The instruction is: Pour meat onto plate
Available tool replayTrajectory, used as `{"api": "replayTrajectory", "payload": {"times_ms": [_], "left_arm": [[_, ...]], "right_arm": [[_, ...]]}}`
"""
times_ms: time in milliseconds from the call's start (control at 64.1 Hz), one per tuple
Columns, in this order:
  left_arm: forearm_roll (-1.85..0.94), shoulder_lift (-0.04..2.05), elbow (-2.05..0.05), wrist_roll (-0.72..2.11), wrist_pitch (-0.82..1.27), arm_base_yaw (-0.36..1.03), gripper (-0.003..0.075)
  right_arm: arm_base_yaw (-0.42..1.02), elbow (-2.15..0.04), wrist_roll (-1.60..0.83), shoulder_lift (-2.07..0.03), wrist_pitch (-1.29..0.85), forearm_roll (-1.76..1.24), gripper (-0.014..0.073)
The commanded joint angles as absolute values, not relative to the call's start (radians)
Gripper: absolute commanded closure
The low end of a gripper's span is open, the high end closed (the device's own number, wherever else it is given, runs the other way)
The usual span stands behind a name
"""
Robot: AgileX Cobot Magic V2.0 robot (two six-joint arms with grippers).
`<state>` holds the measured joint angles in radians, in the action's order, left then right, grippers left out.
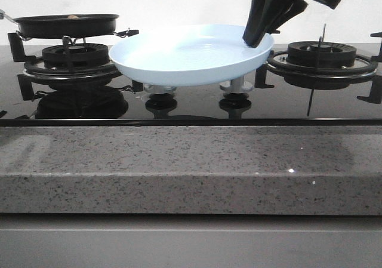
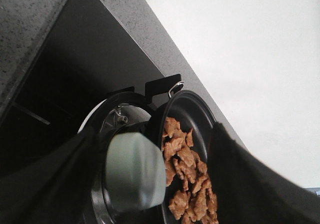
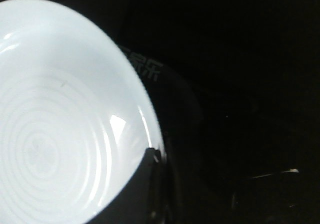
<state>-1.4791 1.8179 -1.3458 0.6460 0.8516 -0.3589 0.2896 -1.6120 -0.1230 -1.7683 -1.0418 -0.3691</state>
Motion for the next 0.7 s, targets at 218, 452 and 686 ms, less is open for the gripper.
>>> {"api": "replayTrajectory", "payload": {"times_ms": [218,452,686], "left_arm": [[-1.54,1.777,-1.378,0.646,0.898,-0.354,0.0577],[-1.542,1.777,-1.378,0.642,0.924,-0.354,0.0696],[-1.622,1.777,-1.378,0.642,1.016,-0.38,0.0741]], "right_arm": [[0.29,-1.634,-0.135,-1.708,-1.014,-0.4,0.0654],[0.29,-1.634,-0.135,-1.708,-1.014,-0.4,0.0654],[0.29,-1.634,-0.135,-1.708,-1.014,-0.4,0.0654]]}}
